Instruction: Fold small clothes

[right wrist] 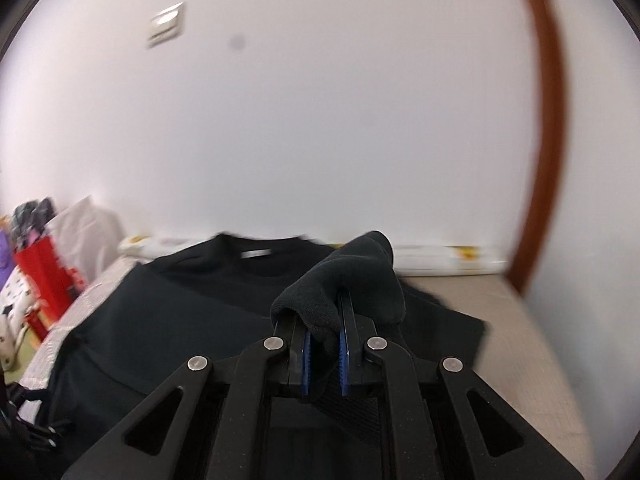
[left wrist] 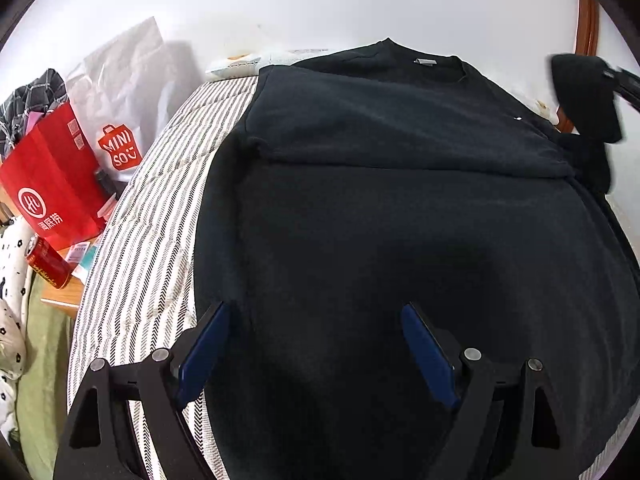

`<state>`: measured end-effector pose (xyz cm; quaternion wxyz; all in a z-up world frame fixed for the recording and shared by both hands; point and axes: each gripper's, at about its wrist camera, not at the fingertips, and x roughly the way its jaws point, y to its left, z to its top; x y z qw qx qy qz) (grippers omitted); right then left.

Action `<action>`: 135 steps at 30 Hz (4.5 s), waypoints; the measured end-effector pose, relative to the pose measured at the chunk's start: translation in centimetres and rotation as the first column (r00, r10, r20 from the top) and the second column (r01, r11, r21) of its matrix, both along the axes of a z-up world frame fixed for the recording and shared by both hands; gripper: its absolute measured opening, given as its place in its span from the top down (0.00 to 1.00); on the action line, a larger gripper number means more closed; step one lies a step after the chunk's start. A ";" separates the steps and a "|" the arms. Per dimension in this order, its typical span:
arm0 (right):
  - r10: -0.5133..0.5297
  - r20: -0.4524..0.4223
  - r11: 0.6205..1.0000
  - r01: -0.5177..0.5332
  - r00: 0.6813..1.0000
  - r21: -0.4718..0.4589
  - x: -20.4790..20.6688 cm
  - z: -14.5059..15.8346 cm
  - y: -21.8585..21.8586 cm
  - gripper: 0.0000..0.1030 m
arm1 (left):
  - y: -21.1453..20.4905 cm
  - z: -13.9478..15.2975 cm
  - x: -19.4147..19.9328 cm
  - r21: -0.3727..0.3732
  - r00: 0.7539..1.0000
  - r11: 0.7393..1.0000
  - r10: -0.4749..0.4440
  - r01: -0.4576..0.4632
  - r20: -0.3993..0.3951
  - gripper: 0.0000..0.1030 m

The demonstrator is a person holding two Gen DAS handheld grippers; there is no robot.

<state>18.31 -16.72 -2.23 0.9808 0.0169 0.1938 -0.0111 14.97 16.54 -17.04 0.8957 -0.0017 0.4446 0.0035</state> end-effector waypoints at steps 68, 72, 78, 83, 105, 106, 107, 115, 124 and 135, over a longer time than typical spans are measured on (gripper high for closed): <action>0.050 -0.251 0.993 -0.074 0.967 -0.088 3.8 -7.6 -1.2 0.52 | -6.0 6.3 10.7 -0.024 0.988 0.997 -0.070 0.074 0.134 0.24; -0.028 -0.222 0.997 0.012 0.975 -0.073 4.1 -8.0 -4.5 0.53 | -6.4 5.3 14.0 -0.051 0.993 0.997 -0.059 0.065 0.105 0.36; -0.027 -0.200 0.997 0.042 0.979 0.072 3.6 -8.7 -7.8 0.53 | -6.4 2.8 17.9 -0.052 0.996 0.997 -0.054 0.058 0.068 0.45; -0.093 -0.180 0.993 0.105 0.979 0.055 4.0 -8.6 -8.8 0.53 | -5.7 1.2 20.2 -0.102 0.996 0.993 -0.050 0.057 0.070 0.54; -0.128 -0.195 0.976 0.159 0.972 0.151 3.6 -9.2 -11.3 0.53 | -0.2 7.8 13.7 0.029 0.951 0.993 0.099 -0.113 0.293 0.90; -0.127 -0.207 0.976 0.160 0.970 0.149 3.7 -9.4 -11.3 0.53 | 0.5 7.4 13.4 0.018 0.955 0.993 0.107 -0.116 0.278 0.90; -0.128 -0.221 0.976 0.162 0.967 0.144 3.9 -9.6 -11.2 0.53 | 0.8 6.9 13.2 0.015 0.958 0.992 0.115 -0.123 0.262 0.90; -0.186 -0.364 0.979 0.206 0.912 0.016 5.4 -12.1 -10.4 0.53 | 0.8 2.2 12.6 0.027 0.983 0.992 0.119 -0.124 0.143 0.88; -0.170 -0.354 0.981 0.191 0.920 0.026 4.3 -11.5 -10.1 0.52 | 1.2 2.3 11.3 -0.019 0.981 0.987 0.162 -0.161 0.108 0.86; -0.177 -0.279 0.981 0.191 0.944 0.023 -1.6 -7.5 -7.9 0.52 | 0.6 3.6 6.7 0.030 0.981 0.988 0.149 -0.154 0.122 0.85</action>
